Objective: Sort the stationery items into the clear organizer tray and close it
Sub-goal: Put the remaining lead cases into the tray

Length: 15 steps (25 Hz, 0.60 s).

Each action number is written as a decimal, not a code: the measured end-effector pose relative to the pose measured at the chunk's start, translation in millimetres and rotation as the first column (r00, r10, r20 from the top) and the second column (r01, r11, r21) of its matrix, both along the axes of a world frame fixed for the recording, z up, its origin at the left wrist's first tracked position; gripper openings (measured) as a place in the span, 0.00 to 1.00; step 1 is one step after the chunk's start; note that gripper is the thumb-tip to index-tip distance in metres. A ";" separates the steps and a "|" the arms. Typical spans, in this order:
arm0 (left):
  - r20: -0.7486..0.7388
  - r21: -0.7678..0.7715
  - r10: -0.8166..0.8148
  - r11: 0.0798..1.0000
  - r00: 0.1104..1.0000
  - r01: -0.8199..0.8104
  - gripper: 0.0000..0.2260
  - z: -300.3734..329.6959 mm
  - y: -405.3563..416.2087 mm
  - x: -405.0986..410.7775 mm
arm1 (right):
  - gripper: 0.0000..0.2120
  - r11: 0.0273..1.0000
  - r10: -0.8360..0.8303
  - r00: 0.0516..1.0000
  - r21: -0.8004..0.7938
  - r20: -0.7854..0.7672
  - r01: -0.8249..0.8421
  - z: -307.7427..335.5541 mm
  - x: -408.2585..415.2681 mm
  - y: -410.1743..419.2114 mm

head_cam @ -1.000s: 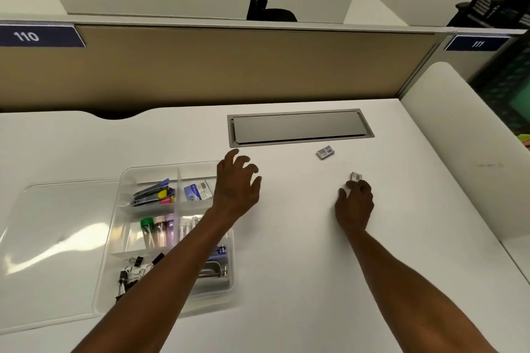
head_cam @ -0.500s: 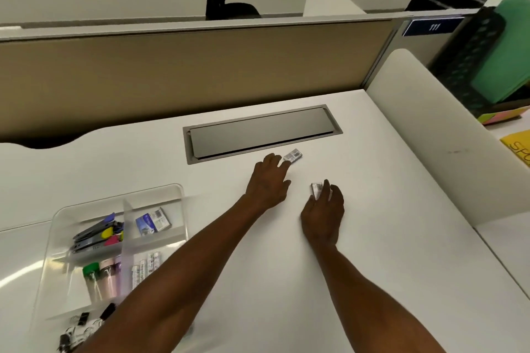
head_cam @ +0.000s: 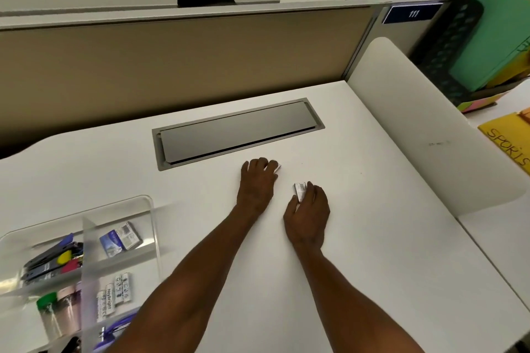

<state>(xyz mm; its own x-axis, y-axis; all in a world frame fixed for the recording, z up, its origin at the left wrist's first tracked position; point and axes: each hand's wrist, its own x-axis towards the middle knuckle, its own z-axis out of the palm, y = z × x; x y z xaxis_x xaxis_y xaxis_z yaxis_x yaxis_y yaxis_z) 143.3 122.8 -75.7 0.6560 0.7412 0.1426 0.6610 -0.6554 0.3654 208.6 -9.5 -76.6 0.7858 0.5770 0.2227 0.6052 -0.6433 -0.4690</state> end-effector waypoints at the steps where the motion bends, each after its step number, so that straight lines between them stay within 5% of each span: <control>1: 0.057 0.010 0.042 0.999 0.998 -0.043 0.14 -3.4 -9.5 -6.9 | 0.23 1.000 -0.003 1.000 0.004 0.000 0.003 -2.3 0.4 0.2; 6: 0.221 -0.035 0.197 0.980 0.955 -0.194 0.22 -0.8 -58.3 -34.5 | 0.17 1.000 0.009 0.996 0.018 0.094 -0.011 -11.2 2.9 -1.4; 15: 0.480 -0.581 0.431 0.809 0.764 -0.092 0.12 41.0 -102.5 -95.5 | 0.19 0.992 0.045 0.998 0.116 0.045 -0.050 -0.2 2.8 -5.3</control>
